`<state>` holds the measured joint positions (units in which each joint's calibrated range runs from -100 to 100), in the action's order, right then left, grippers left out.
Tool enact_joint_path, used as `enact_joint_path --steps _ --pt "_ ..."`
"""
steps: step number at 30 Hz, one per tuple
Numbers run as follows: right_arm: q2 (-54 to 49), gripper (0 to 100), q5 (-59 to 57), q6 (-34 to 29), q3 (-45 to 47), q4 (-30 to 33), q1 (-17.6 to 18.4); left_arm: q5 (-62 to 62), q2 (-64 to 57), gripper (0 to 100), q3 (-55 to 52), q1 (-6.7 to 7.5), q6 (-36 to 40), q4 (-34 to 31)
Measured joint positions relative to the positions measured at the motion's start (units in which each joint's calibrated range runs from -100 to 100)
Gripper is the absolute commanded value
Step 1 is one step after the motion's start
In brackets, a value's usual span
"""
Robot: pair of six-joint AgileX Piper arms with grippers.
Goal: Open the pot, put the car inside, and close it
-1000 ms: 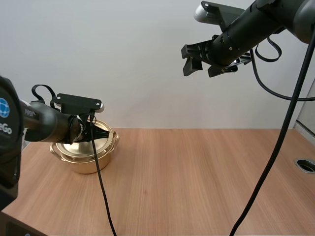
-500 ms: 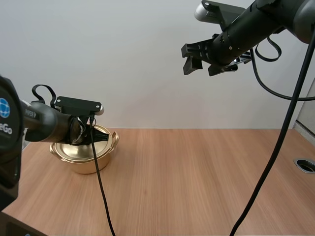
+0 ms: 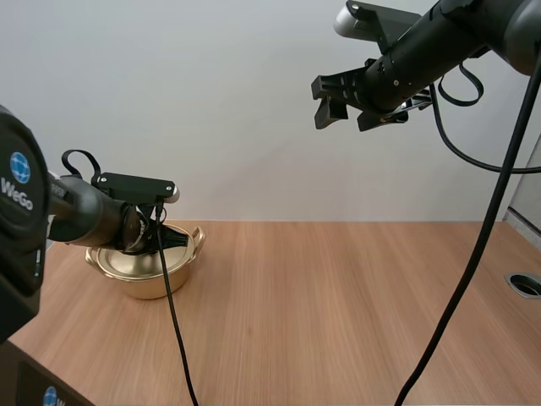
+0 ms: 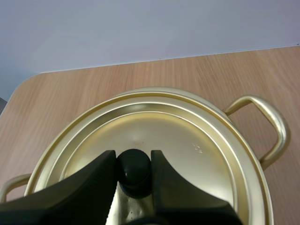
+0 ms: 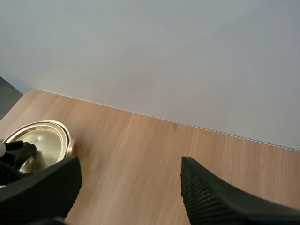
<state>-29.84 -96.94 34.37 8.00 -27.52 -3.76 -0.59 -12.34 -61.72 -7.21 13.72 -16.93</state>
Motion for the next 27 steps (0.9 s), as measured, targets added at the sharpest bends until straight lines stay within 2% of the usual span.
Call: enact_joint_path --steps 17,20,27 --pt "0.0 100 0.0 0.0 0.0 0.0 0.0 0.1 0.0 29 0.0 0.0 0.0 0.0" --pt "0.0 100 0.0 0.0 0.0 0.0 0.0 0.6 0.0 41 0.0 0.0 0.0 0.0" --pt "0.0 100 0.0 0.0 0.0 -0.1 0.0 -2.8 0.0 82 0.0 0.0 0.0 -0.5"
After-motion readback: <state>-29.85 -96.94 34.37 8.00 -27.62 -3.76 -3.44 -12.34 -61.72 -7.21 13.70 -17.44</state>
